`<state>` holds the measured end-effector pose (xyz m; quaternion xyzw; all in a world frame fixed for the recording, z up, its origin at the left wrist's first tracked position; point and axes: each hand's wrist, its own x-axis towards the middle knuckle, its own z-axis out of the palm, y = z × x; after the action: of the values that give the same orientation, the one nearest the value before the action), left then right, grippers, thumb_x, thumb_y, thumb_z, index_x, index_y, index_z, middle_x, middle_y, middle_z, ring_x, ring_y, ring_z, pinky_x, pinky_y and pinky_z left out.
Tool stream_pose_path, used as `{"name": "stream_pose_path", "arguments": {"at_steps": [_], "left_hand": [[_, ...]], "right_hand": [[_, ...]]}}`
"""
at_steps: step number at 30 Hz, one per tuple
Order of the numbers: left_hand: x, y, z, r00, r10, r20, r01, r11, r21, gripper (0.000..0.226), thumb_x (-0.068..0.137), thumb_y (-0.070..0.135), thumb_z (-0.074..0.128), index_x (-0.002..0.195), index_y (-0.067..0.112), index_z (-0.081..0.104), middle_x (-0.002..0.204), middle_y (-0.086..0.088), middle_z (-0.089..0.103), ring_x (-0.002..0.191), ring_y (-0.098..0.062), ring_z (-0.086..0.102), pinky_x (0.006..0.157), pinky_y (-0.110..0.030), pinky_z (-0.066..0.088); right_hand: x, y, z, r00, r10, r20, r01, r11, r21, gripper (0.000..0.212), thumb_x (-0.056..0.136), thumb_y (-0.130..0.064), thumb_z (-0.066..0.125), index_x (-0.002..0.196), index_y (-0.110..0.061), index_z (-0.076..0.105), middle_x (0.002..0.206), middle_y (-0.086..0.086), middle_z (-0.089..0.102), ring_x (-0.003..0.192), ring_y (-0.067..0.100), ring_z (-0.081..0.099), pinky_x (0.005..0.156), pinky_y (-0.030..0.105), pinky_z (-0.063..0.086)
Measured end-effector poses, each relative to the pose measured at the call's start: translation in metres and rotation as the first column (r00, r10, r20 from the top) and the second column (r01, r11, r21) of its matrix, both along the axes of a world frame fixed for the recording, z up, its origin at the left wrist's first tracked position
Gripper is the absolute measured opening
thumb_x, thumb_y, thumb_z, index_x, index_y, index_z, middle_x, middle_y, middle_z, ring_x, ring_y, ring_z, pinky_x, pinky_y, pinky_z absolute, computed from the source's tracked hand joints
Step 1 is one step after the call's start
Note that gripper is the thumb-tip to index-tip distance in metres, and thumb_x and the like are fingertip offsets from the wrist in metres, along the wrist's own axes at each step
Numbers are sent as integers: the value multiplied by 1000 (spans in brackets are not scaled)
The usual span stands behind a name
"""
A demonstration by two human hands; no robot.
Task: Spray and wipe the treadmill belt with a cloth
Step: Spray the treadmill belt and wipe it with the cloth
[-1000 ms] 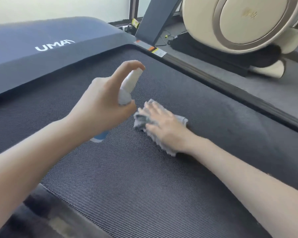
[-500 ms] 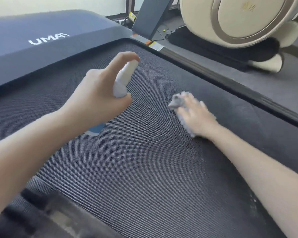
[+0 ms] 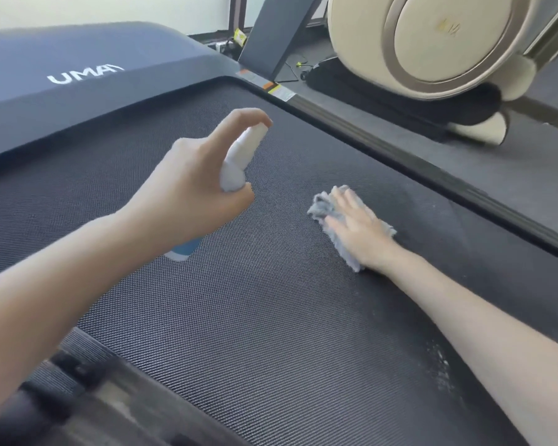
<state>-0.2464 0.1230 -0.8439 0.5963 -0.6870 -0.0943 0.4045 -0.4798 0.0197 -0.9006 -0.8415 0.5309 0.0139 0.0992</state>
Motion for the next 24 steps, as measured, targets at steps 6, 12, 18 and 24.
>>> {"name": "stream_pose_path", "arguments": {"at_steps": [6,12,18,24], "left_hand": [[-12,3,5,1000,-17,2,17,1000,-4,62,76,7,63,127,36,44,65,-10,59,65,-19,49,64,-18,41],[-18,1,4,999,-35,33,35,999,-5,62,76,9,64,126,39,43,64,-8,59,67,-14,51,63,-20,41],[-21,-8,2,999,-32,23,31,999,18,61,77,10,64,126,41,42,72,-10,62,62,-15,54,64,-33,50],[-24,-18,-7,995,-51,80,49,998,35,61,76,10,63,126,40,42,59,0,56,68,-10,52,57,-20,41]], "right_hand": [[10,91,-17,881,446,160,-453,892,6,58,94,-47,26,149,-34,13,158,-14,-1,143,1,-16,119,35,-7],[11,96,-24,876,471,100,-464,882,-89,58,96,-44,22,150,-32,3,159,-11,-1,144,2,-14,118,35,-7],[5,-15,-24,994,94,53,-90,994,-58,53,101,-38,17,152,-27,4,159,-8,-5,144,5,-11,119,40,-6],[-7,-103,-23,972,-236,-1,236,971,-45,54,101,-35,14,151,-20,0,160,-4,-5,146,11,-8,119,42,-4]]}}
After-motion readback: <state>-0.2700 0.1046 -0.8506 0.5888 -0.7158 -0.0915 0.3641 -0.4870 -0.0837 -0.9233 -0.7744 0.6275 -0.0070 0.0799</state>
